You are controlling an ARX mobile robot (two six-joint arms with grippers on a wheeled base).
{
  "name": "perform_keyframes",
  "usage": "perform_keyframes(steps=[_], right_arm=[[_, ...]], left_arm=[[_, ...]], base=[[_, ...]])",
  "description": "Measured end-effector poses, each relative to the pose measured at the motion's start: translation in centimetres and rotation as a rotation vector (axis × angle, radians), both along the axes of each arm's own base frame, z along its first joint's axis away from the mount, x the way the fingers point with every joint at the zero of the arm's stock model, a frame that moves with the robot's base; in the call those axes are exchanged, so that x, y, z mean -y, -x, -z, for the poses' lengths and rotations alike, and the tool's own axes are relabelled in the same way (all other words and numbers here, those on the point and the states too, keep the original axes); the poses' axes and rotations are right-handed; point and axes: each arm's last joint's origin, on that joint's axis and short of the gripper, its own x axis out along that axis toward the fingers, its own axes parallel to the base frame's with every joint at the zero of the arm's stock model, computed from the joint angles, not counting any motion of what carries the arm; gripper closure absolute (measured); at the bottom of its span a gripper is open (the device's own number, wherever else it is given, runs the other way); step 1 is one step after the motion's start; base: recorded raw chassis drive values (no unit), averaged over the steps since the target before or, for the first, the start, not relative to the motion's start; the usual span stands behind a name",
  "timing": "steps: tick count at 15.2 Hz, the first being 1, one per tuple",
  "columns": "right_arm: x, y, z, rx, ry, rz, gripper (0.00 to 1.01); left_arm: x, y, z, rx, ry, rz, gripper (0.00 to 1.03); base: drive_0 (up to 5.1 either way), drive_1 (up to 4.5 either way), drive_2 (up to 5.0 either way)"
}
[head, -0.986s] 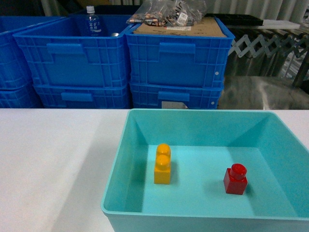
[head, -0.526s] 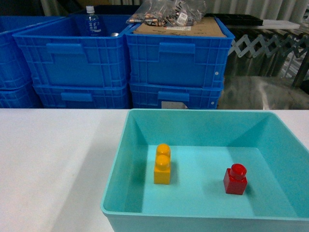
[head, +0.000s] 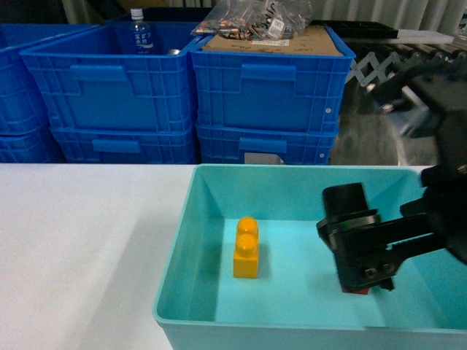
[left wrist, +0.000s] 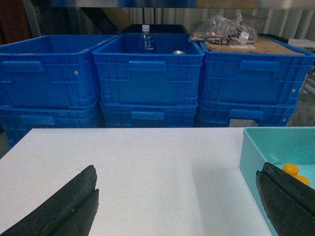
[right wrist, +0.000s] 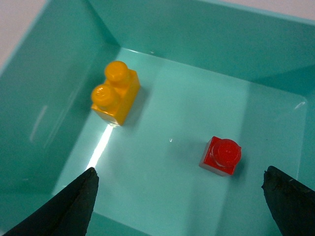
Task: Pick red block from blue box to shelf
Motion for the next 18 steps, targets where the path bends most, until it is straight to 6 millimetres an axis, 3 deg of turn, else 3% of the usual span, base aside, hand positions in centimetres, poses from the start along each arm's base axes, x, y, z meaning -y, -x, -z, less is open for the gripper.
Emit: perform_keyframes(steps=[6,10,12,13,15,18], right_arm=[[-0.9,-5.5,5.0,-0.102,0.11,0.15,0.03],[-1.0,-7.6,7.7,-0.167,0.123,0.203,0.03],[-1.3,-8.3,9.7,-0.206,0.159,0.22,0.18],[-1.5,-8.2,10.2,-0.211,0.164,0.226,0.55],[-1.4,-7.9,10.0,-0.204,0.144,0.23,0.71],[-0.5,-5.9,7.2,-0.137,0.047,0.207,0.72]], left_arm=[[0.0,0.0,0.0,0.0,0.0,0.0,0.05],[0.0,0.0,0.0,0.0,0.0,0.0,0.05],[0.0,0.0,0.0,0.0,0.0,0.0,0.05],[0.0,0.0,0.0,0.0,0.0,0.0,0.05],[0.0,0.0,0.0,0.0,0.0,0.0,0.05],[0.0,0.0,0.0,0.0,0.0,0.0,0.05]], base=[[0.0,0.0,0.0],[0.0,0.0,0.0],[0.0,0.0,0.0],[0.0,0.0,0.0],[0.0,0.0,0.0],[0.0,0.0,0.0]])
